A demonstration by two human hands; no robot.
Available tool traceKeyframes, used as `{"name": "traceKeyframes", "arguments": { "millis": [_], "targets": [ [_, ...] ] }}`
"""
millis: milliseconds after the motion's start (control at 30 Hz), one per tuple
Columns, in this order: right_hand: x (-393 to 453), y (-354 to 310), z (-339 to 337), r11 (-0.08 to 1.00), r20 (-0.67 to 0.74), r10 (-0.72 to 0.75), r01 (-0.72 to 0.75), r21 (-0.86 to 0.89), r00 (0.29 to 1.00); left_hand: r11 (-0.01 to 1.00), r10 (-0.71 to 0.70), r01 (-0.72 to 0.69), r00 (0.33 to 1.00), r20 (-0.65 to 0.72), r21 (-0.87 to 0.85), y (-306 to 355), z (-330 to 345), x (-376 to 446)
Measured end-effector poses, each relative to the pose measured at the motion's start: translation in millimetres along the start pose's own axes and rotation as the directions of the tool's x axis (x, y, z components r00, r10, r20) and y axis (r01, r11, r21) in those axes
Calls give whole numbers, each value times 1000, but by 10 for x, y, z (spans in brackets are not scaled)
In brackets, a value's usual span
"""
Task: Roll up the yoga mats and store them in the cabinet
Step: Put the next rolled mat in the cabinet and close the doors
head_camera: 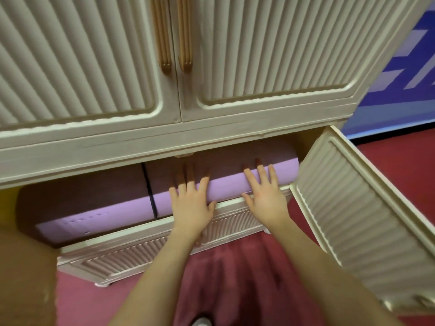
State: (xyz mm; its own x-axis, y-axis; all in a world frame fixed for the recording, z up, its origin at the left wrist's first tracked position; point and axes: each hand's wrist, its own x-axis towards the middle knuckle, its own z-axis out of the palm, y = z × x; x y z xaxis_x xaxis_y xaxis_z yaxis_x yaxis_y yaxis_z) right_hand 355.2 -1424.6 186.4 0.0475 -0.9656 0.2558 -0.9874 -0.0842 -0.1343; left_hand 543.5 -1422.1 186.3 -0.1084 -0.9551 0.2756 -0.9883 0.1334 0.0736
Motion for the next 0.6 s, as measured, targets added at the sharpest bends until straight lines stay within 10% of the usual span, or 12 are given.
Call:
{"name": "traceKeyframes", "arguments": {
  "millis": [133,300,600],
  "targets": [
    [-65,-100,-433,998,211,55,-48,-41,976,1000,-4,14,950,312,-28,51,-374,-35],
    [-354,-379,-1126,994,142,63,-76,84,988,991,1,62,881,472,-119,-106,-1121,-367],
    [-886,-1350,-2513,989,72,-85,75,128,994,979,147,-90,933,329,-183,-757,-2803,-926]
  ]
}}
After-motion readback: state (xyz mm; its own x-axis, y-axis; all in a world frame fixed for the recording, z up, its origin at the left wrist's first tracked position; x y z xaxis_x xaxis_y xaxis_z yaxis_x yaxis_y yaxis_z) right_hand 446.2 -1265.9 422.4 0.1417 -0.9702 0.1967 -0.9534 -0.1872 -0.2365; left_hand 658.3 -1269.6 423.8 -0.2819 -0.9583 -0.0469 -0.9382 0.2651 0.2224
